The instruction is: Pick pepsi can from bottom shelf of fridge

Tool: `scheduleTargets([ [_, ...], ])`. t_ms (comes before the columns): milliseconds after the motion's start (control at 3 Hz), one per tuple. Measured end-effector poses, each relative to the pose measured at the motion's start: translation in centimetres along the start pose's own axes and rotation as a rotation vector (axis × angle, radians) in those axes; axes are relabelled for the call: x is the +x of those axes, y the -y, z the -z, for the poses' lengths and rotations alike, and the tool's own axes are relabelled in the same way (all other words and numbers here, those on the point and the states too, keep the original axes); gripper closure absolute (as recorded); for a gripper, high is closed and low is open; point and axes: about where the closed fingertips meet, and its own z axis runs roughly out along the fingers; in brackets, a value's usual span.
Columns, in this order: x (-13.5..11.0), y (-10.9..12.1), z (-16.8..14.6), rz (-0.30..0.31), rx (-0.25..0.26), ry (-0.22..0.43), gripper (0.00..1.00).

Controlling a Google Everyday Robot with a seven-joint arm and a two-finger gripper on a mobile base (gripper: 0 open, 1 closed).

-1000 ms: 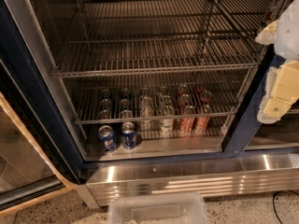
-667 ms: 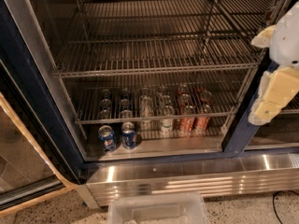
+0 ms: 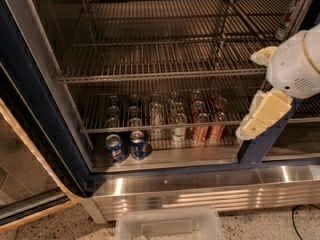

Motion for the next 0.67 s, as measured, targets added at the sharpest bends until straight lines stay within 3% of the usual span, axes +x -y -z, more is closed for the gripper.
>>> scheduleTargets([
  [333,0.0,0.0,0.0,0.001,0.001,-0.001,0.0],
  [667,-1.1,-0.6,-1.7,0.013,0.016,0.069,0.0],
])
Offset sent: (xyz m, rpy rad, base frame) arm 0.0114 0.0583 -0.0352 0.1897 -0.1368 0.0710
